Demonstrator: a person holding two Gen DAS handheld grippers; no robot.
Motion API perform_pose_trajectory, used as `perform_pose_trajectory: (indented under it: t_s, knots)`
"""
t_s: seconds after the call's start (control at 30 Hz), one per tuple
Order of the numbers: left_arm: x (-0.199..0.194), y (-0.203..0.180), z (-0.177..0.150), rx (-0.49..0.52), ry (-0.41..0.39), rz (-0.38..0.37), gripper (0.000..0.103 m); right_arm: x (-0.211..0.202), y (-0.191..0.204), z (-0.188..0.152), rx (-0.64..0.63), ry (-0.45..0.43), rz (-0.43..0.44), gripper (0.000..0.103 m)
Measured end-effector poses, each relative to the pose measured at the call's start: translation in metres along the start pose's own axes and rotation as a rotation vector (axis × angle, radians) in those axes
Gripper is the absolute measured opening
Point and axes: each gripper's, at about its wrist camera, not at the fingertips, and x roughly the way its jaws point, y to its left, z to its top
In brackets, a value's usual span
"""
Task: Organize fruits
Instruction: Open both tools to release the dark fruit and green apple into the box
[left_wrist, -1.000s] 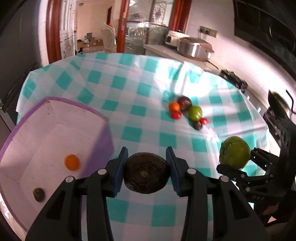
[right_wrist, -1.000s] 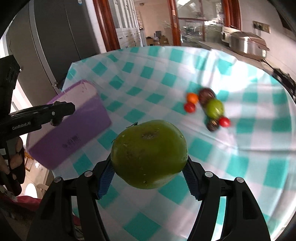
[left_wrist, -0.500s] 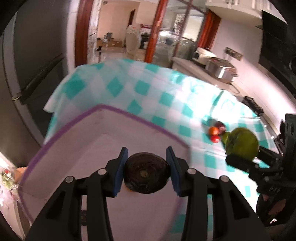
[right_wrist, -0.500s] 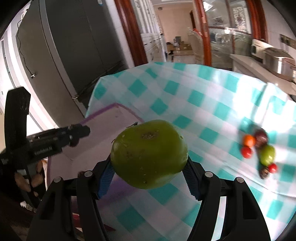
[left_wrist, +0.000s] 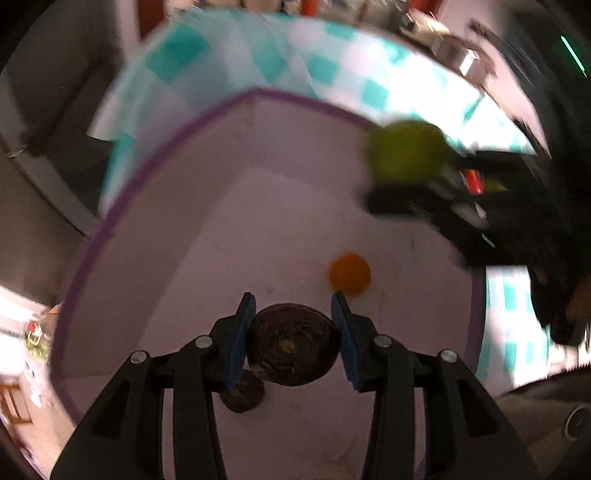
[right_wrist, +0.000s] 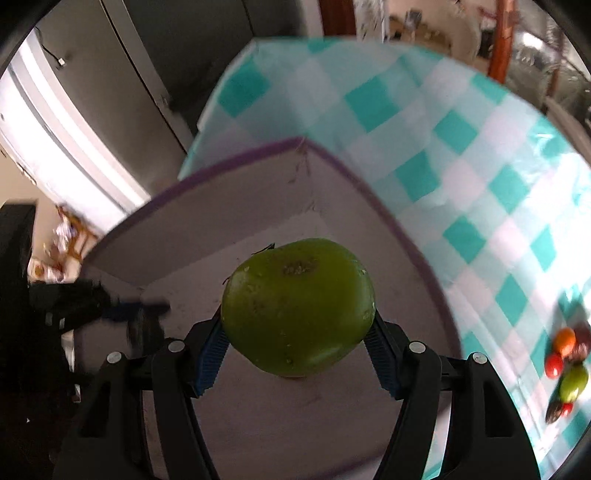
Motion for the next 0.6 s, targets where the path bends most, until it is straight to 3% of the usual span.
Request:
perform_pose_trajectory:
  t_s: [0.2, 0.3, 0.5, 0.53, 0.6]
  knots:
    - [0.034, -0.011, -0.013, 0.099, 0.155, -0.070, 0.043, 0.054, 0.031, 0.018, -0.193, 0.183, -0.075, 0.066]
    - [0.038, -0.011, -0.016, 0.107, 0.180, -0.088, 0.044, 0.079, 0.045, 0.014, -0.292, 0.260, -0.112, 0.066]
    - [0.045, -0.022, -0.022, 0.165, 0.225, -0.071, 0.045, 0.101, 0.056, 0.011, -0.333, 0.346, -0.121, 0.066]
    - [0.046, -0.023, -0.022, 0.170, 0.229, -0.067, 0.047, 0.103, 0.055, 0.011, -0.330, 0.352, -0.128, 0.066]
    - [0.047, -0.024, -0.022, 0.176, 0.231, -0.058, 0.061, 0.105, 0.051, 0.011, -0.307, 0.367, -0.140, 0.066]
